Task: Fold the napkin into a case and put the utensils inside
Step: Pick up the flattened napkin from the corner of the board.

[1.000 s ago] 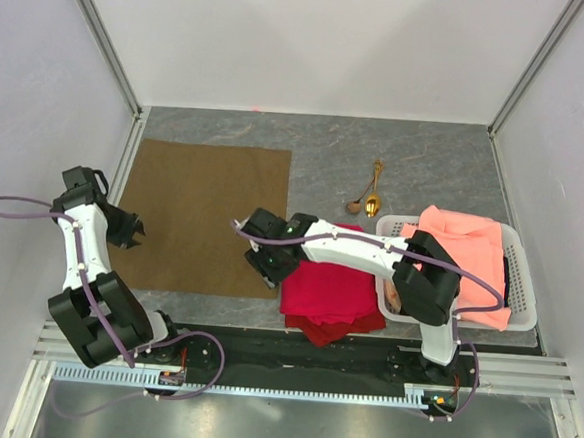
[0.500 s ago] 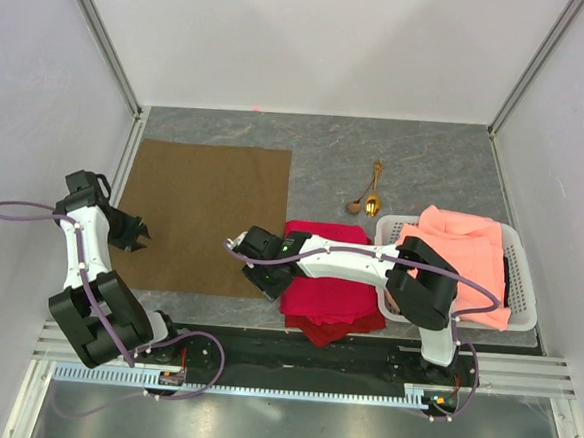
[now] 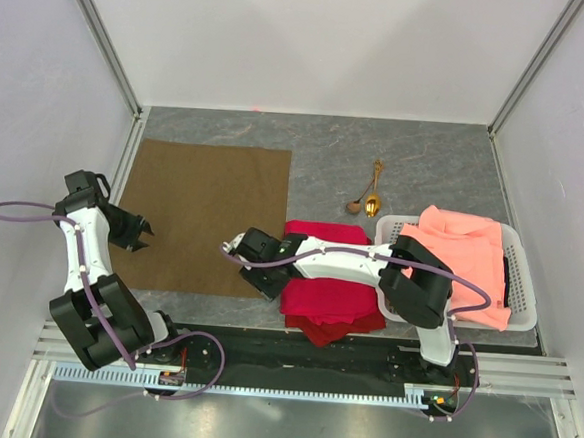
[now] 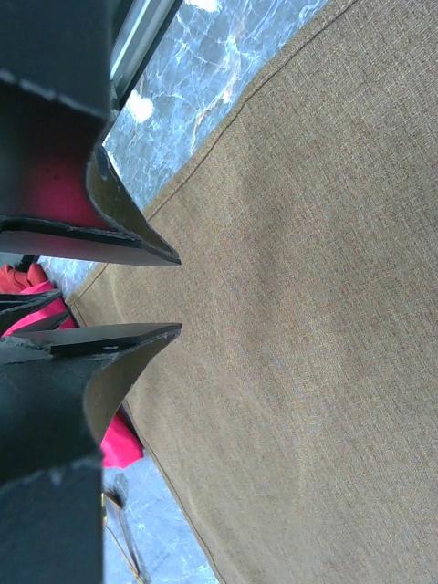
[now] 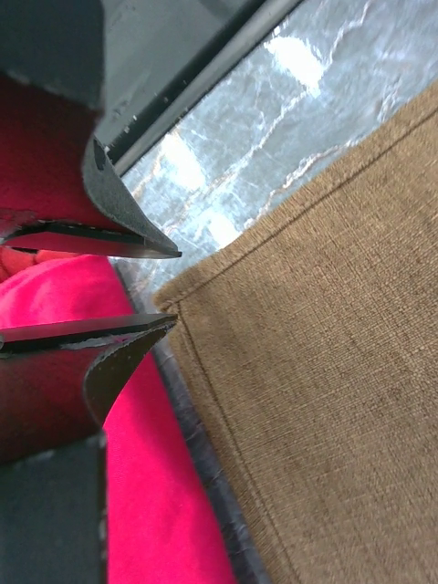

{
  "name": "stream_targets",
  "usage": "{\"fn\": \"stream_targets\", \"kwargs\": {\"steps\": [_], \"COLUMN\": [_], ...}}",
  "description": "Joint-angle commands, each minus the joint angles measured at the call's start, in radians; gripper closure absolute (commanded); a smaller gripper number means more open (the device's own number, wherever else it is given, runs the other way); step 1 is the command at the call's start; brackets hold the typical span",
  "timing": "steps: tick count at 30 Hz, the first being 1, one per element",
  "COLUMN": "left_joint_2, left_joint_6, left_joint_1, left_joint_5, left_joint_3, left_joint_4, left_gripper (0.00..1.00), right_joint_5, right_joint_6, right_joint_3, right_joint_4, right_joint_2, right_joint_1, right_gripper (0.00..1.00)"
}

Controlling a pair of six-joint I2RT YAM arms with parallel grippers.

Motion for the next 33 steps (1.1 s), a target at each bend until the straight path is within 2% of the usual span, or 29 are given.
{"fn": "stream_targets", "kwargs": {"steps": [1,11,15,17,18,21,24,28,33], "left_joint_2": [-0.020,0.001,0.013,0.023,0.026,0.047,0.081,0.118,0.141], "left_joint_6": [-0.010,-0.016,-0.027,-0.027,-0.027,-0.027,-0.021,0.010,0.013], "left_joint_1": [0.005,0.007,0.019,0.033,0.039,0.090,0.165,0.306,0.369], "left_joint_5": [0.020,0.018,0.029,0.024,0.021,0.031,0.047,0.060,-0.060], "left_joint_3": [0.012,0.024,0.024,0.033,0.038,0.041,0.043,0.052,0.076], "left_joint_4": [0.020,0.020,0.022,0.022,0.022,0.017,0.018,0.029,0.020], "left_gripper": [0.60,0.54,0.50,0.49,0.48,0.47,0.47,0.47,0.47], "right_joint_5": [0.012,0.119,0.176,0.214,0.226,0.258,0.234,0.206,0.107], "right_joint_6": [-0.028,-0.057,-0.060,-0.062,-0.059,-0.045,-0.033,-0.014,0.001], "right_joint_3": [-0.009,-0.064,-0.063,-0.064,-0.064,-0.054,-0.018,0.026,0.077], "right_joint_4": [0.024,0.022,0.022,0.024,0.025,0.030,0.013,-0.027,-0.061], "right_joint_2": [0.024,0.044,0.069,0.080,0.081,0.074,0.048,-0.017,-0.057], "right_joint_1": [0.011,0.034,0.047,0.054,0.054,0.054,0.054,0.044,0.007], "right_gripper": [0.62,0.61,0.63,0.68,0.77,0.91,1.00,1.00,1.00]}}
